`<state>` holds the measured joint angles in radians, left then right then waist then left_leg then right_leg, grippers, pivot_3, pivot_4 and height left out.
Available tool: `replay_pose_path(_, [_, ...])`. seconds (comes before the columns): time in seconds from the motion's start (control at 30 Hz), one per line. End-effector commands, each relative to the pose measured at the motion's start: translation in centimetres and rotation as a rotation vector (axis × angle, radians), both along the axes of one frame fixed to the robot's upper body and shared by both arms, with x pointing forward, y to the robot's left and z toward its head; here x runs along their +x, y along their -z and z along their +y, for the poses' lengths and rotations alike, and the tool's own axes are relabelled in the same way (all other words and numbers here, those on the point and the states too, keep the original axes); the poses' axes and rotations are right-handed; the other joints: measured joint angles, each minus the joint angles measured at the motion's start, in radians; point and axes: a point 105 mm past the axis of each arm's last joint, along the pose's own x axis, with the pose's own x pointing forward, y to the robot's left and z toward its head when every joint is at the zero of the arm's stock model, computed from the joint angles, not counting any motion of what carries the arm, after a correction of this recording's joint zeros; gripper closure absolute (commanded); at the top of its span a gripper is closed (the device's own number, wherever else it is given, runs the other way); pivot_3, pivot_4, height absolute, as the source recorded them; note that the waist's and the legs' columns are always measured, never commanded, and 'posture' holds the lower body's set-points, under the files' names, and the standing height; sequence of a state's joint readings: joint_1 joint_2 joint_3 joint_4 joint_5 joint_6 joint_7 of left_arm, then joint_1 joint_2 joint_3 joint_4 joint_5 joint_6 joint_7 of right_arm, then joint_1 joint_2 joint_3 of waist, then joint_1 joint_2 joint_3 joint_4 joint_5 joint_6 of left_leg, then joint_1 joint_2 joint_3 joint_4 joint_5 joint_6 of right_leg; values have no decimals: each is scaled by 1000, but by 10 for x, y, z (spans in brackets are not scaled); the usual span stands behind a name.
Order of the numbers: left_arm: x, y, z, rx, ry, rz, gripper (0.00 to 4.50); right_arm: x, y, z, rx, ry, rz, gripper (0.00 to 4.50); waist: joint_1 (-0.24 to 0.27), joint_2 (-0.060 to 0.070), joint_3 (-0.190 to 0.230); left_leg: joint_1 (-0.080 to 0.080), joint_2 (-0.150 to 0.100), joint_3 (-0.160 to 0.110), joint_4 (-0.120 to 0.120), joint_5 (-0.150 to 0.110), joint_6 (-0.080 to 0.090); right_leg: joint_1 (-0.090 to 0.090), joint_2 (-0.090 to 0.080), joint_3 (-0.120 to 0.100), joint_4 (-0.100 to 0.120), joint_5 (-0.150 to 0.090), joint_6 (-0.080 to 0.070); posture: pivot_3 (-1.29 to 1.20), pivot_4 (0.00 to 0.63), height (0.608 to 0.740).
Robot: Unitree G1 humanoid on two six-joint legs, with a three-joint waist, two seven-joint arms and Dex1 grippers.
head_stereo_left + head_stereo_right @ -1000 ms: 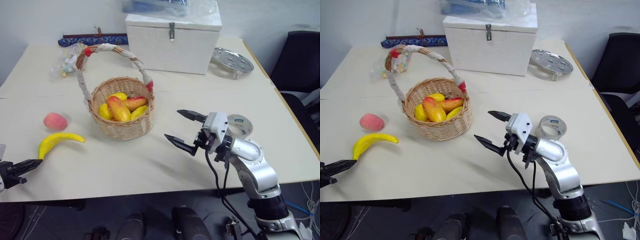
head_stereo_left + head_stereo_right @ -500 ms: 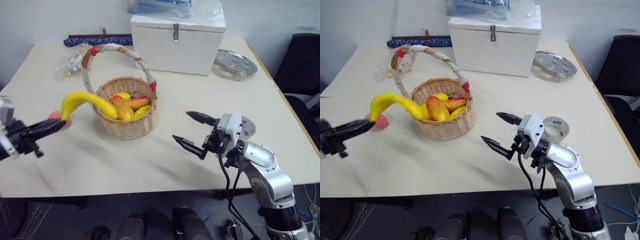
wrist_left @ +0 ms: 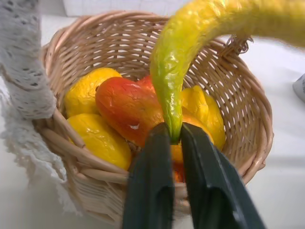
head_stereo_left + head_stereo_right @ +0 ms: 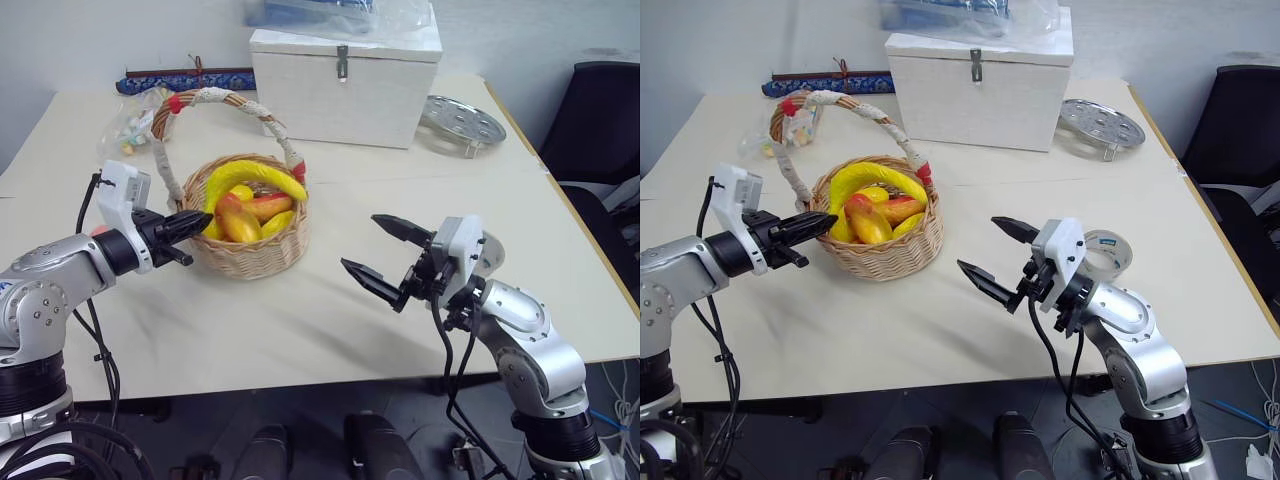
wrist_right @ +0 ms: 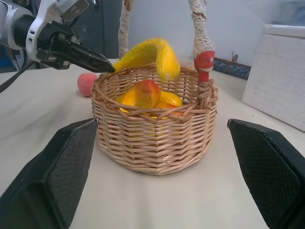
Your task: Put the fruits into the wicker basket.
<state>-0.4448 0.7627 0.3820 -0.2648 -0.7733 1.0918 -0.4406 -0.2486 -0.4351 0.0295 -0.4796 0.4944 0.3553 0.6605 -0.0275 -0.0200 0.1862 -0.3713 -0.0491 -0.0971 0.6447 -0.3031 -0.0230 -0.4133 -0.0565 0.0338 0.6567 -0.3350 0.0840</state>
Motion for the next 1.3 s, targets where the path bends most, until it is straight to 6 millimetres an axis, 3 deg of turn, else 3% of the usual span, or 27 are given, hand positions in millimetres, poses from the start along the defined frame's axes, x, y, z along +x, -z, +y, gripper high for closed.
replay_pose_path(0.03, [-7,-17,12,22,-37,-72,2869,-7,-10,2,9,-12,-54,0,0,0,0,0,0,0,0,0,0,0,0,0,0,0,0,0,150,740])
replay_pose_path(0.13, [-14,-25,23,38,-41,-128,1947,-5,-9,2,3,-17,-51,0,0,0,0,0,0,0,0,0,0,0,0,0,0,0,0,0,150,740])
replay_pose_path(0.23, [-35,-33,37,61,17,-212,1100,-2,-10,2,3,-27,-56,0,-2,0,0,0,0,0,0,0,0,0,0,0,0,0,0,0,150,740])
replay_pose_path(0.37, [-65,-27,77,137,3,-281,1100,-2,-15,5,18,-81,-79,0,-2,1,0,0,1,0,0,0,-1,0,0,1,-2,0,0,0,150,740])
replay_pose_path(0.5, [-94,-10,141,164,-223,-285,1100,-7,-25,16,53,-172,-115,0,1,1,1,1,2,0,-1,-3,3,1,0,0,-3,0,-1,0,150,740])
replay_pose_path(0.57, [-113,5,169,174,-340,-254,737,-12,-26,26,24,-241,-143,0,-1,1,1,1,1,0,-1,-4,5,2,0,0,-3,0,-1,0,150,740])
replay_pose_path(0.67, [-146,30,197,162,-492,-194,14,-17,-21,38,-12,-292,-187,0,0,1,0,1,1,0,0,-6,7,2,0,0,-5,0,-1,0,150,740])
replay_pose_path(0.87, [-195,75,235,182,-775,-59,14,-15,-22,45,-7,-323,-240,0,4,-1,-1,1,1,0,1,-8,8,4,-1,-1,-6,0,-1,0,150,740])
replay_pose_path(0.97, [-190,72,235,154,-820,-101,14,-13,-23,44,-6,-325,-248,0,15,-3,-2,2,1,0,1,-8,9,5,-1,-1,-5,0,-1,0,150,740])
replay_pose_path(1.07, [-166,61,223,97,-755,-143,14,-11,-23,43,-9,-321,-244,0,29,-3,-2,2,1,-1,2,-8,8,5,-1,-2,-4,1,-2,0,150,740])
replay_pose_path(1.3, [-80,48,196,76,-594,-98,14,-1,-24,42,-6,-257,-240,0,24,-4,-2,2,1,-2,2,-7,7,4,-1,-2,-3,1,-2,0,150,740])
